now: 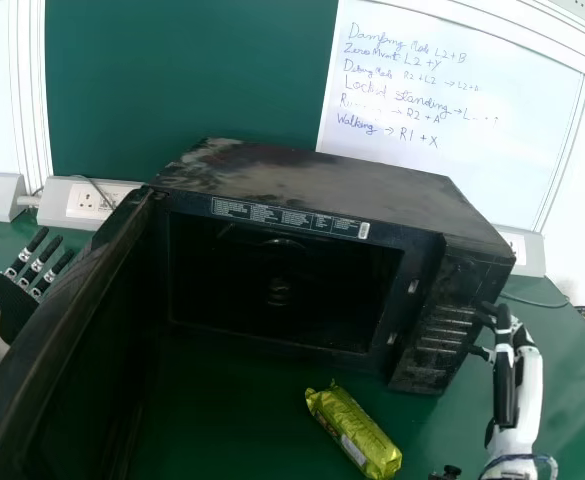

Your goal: Put biscuit inside oven

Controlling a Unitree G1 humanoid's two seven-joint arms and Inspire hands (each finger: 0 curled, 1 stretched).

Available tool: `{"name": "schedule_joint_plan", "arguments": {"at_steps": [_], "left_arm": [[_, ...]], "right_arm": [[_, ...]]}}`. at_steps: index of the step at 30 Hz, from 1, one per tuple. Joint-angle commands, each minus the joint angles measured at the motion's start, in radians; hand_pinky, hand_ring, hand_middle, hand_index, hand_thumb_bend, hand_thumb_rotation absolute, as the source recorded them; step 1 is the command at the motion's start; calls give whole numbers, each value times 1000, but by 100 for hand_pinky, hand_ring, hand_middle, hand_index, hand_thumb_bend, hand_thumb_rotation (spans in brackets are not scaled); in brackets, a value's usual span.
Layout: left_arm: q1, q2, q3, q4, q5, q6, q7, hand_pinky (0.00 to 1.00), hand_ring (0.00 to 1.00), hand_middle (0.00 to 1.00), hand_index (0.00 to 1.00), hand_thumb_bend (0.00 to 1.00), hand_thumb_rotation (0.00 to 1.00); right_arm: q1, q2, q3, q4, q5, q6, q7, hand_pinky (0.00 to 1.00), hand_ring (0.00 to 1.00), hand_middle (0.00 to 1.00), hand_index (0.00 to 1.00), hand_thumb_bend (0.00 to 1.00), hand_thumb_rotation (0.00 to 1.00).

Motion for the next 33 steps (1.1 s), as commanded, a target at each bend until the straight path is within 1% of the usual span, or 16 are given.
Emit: {"name": "schedule_joint_plan", "arguments": {"at_steps": [1, 4, 6, 9, 12, 14, 16, 17, 18, 19, 20, 22, 24, 26, 28, 33], "left_arm": [[-11, 8, -10, -2, 5, 3, -1, 92, 87, 86, 86, 51, 10], [-10, 5, -11, -5, 7, 2, -1, 94, 89, 87, 87, 49, 11], [-10, 5, -11, -1, 8, 1, -7, 95, 89, 88, 88, 50, 11], [-10, 4, -9, -3, 3, 3, 5, 92, 87, 86, 86, 51, 11], [-11, 1, -7, -3, -4, 3, 10, 94, 89, 88, 87, 51, 10], [-9, 2, -9, -4, 0, 1, 2, 91, 87, 86, 85, 52, 11], [-10, 0, -7, -4, -8, 3, 10, 89, 85, 84, 84, 53, 10], [-10, 1, -7, -6, -10, 6, 15, 88, 84, 83, 84, 53, 10], [-11, 0, -7, -6, -14, 8, 22, 88, 84, 84, 84, 54, 10], [-10, 0, -7, -7, -16, 8, 19, 88, 84, 84, 84, 54, 9], [-10, 1, -7, -11, -13, 7, 24, 89, 86, 85, 84, 52, 10], [-8, 0, -9, -16, -10, 4, 26, 89, 86, 85, 85, 51, 11], [-7, 1, -10, -18, -6, 3, 24, 89, 86, 84, 84, 50, 11], [-7, 1, -9, -9, -6, -1, 4, 89, 86, 85, 84, 49, 11], [-8, -1, -7, -4, -8, -2, -1, 89, 86, 85, 84, 49, 11], [-8, 2, -10, -15, -2, 1, 12, 86, 84, 83, 81, 52, 10]], "right_arm": [[-2, -18, -5, -21, -3, 17, 14, 62, 69, 73, 76, 81, 21], [0, -32, -10, -33, -3, 30, 29, 64, 71, 74, 77, 83, 18], [1, -41, -15, -38, -2, 33, 39, 64, 70, 75, 78, 86, 16], [5, -66, -25, -47, 10, 34, 71, 65, 71, 76, 79, 88, 14], [12, -104, -28, -58, -4, 33, 106, 68, 73, 77, 80, 91, 15], [15, -131, -26, -67, -25, 46, 126, 67, 73, 76, 80, 92, 15], [19, -161, -19, -83, -54, 66, 150, 66, 73, 76, 80, 92, 16], [21, -185, -14, -93, -70, 77, 171, 66, 72, 75, 80, 92, 17], [27, -225, -2, -104, -114, 83, 199, 65, 72, 75, 80, 92, 18], [31, -256, 9, -117, -146, 100, 226, 65, 72, 75, 79, 91, 20], [32, -282, 19, -129, -172, 118, 250, 65, 73, 76, 80, 91, 21], [25, -315, 41, -159, -211, 179, 302, 65, 74, 77, 81, 92, 23], [18, -355, 63, -180, -257, 214, 349, 62, 74, 78, 81, 92, 23], [5, -383, 85, -198, -296, 250, 389, 64, 76, 80, 82, 93, 23], [-9, -407, 101, -208, -330, 274, 425, 63, 76, 81, 82, 93, 23], [-31, -464, 115, -221, -389, 299, 507, 62, 76, 82, 83, 92, 25]]}}
